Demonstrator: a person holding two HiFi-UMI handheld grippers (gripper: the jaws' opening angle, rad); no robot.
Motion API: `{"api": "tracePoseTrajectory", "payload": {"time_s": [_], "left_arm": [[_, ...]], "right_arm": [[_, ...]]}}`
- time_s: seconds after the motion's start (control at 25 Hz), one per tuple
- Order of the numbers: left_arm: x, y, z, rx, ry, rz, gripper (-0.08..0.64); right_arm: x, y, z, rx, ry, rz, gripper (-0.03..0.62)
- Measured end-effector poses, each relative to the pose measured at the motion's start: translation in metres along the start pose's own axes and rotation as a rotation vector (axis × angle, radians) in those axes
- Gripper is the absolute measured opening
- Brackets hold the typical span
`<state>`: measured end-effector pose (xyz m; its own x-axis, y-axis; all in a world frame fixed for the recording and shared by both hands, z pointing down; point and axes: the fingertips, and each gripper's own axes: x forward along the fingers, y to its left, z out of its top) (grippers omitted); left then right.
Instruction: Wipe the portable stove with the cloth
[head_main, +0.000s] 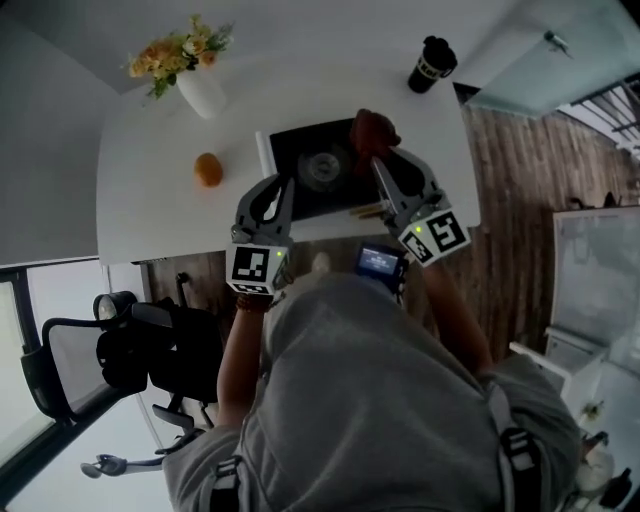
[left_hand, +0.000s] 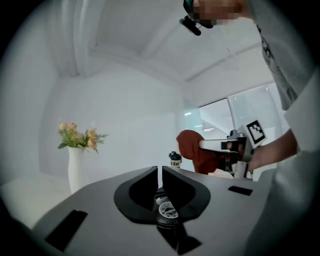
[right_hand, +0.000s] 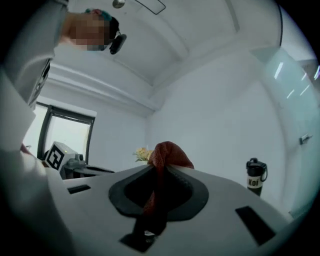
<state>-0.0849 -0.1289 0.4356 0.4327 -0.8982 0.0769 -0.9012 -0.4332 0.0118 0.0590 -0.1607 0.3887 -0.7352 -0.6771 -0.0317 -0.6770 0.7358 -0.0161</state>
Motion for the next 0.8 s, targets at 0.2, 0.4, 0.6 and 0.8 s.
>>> {"api": "tracePoseTrajectory", "payload": {"time_s": [0.2, 0.4, 0.6, 0.8], "left_arm": [[0.013, -0.008, -0.015, 0.025, 0.062, 0.089, 0.041], [0.011, -0.024, -0.035, 0.004, 0.098, 0.079, 0.041], [0.002, -0.034, -0.045, -0.021, 0.110, 0.068, 0.040], [-0.010, -0.050, -0.053, 0.012, 0.123, 0.048, 0.040]], "right_arm": [[-0.018, 0.011, -0.035, -0.065, 0.088, -0.111, 0.058], [-0.024, 0.031, -0.051, -0.059, 0.153, -0.084, 0.057], [-0.030, 0.042, -0.059, -0.040, 0.176, -0.072, 0.057], [-0.039, 0.053, -0.069, -0.032, 0.225, -0.066, 0.057]]}}
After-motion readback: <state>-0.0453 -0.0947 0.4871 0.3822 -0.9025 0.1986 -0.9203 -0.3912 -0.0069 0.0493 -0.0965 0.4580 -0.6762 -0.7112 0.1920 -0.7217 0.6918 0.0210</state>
